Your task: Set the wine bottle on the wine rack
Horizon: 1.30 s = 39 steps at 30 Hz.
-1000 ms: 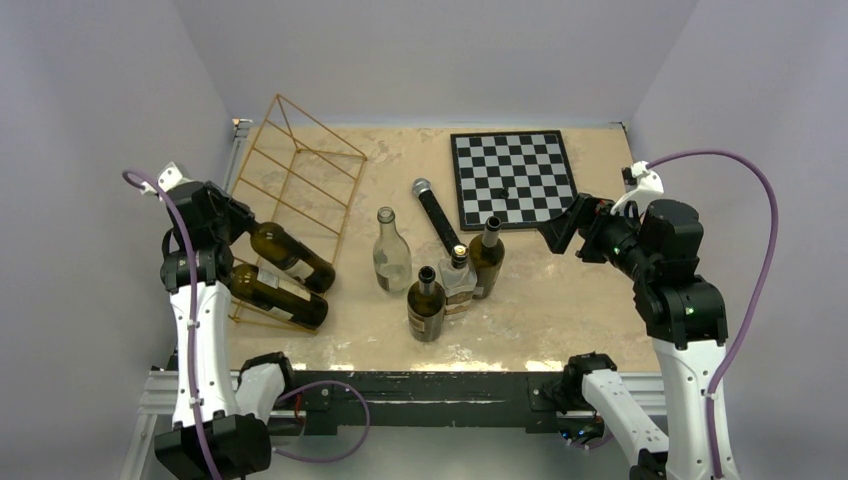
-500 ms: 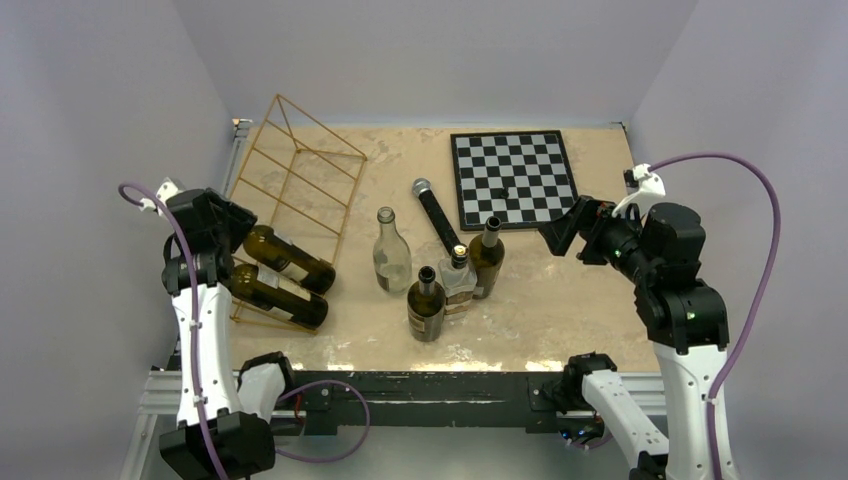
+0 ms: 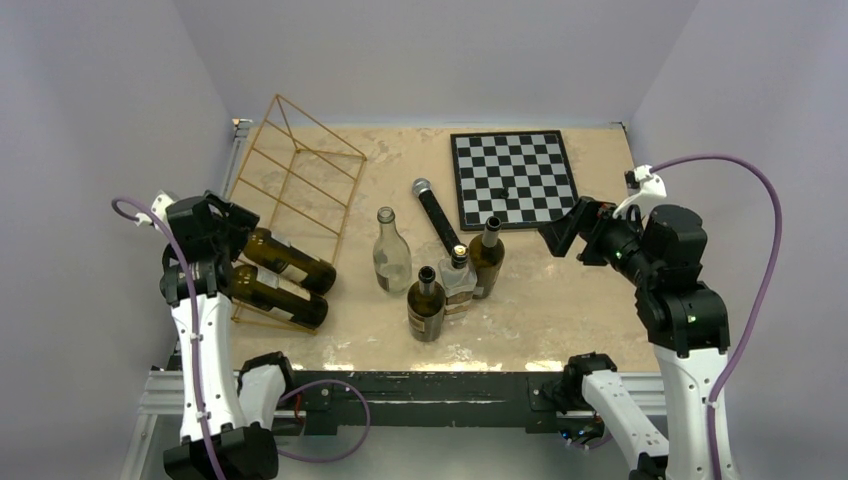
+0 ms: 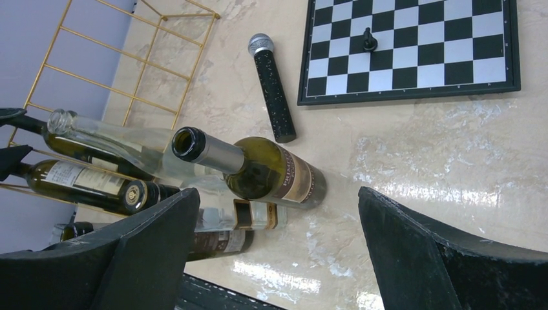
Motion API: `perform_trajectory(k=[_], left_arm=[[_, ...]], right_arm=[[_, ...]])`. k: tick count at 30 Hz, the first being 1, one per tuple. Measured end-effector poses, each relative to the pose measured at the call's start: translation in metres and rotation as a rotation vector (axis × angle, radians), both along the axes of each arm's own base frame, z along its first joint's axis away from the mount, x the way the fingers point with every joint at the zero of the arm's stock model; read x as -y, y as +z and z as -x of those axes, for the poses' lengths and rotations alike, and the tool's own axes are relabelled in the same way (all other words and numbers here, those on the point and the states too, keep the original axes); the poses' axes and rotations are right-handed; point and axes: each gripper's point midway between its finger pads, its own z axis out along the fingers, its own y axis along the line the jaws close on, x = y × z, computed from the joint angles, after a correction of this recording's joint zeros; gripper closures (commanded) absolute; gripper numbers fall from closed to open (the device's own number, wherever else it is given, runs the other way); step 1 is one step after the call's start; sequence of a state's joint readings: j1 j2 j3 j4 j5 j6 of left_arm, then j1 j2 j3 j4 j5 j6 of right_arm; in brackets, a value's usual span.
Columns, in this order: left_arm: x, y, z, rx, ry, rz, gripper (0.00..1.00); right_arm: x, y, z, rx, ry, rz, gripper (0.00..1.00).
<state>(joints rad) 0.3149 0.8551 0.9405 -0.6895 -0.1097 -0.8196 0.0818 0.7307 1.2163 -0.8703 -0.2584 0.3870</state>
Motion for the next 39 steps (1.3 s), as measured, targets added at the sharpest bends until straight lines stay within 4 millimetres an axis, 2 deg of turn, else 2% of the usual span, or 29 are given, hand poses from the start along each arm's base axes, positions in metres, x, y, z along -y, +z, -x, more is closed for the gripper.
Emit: perform_trajectory(k=[5,12,15,18,21,24,26,29,35,39], left_arm=[[0.003,0.011,0.011,0.004,0.0,-0.002,0.05],[0.009,0.056,0.019,0.092,-0.028,-0.044,0.05],[0.024,0.072,0.015,0.135,-0.131,-0.054,0.05],[0.061,0.092,0.001,0.222,-0.363,-0.045,0.05],[0.107,0.11,-0.009,0.288,-0.619,-0.024,0.05],[0.155,0.123,-0.012,0.351,-0.869,-0.003,0.05],[0.182,0.129,-0.006,0.39,-1.011,0.023,0.04],[0.216,0.142,0.013,0.466,-1.205,0.031,0.03],[0.271,0.17,0.074,0.661,-1.583,0.002,0.01],[0.297,0.164,0.108,0.767,-1.757,0.008,0.01]], right_arm=[[-0.001,0.002,0.002,0.007,0.005,-0.006,0.01],[-0.005,0.005,0.006,0.017,0.025,-0.018,0.01],[-0.005,0.006,0.008,0.024,0.03,-0.022,0.01],[-0.008,0.007,0.009,0.022,0.041,-0.03,0.01],[-0.011,0.007,0.01,0.016,0.06,-0.041,0.01],[-0.015,0.006,0.01,0.006,0.079,-0.052,0.01],[-0.016,0.004,0.009,-0.002,0.085,-0.054,0.01],[-0.016,0.003,0.007,-0.009,0.084,-0.054,0.01],[-0.016,0.002,0.007,-0.013,0.084,-0.053,0.02],[-0.017,-0.001,0.004,-0.027,0.09,-0.056,0.02]])
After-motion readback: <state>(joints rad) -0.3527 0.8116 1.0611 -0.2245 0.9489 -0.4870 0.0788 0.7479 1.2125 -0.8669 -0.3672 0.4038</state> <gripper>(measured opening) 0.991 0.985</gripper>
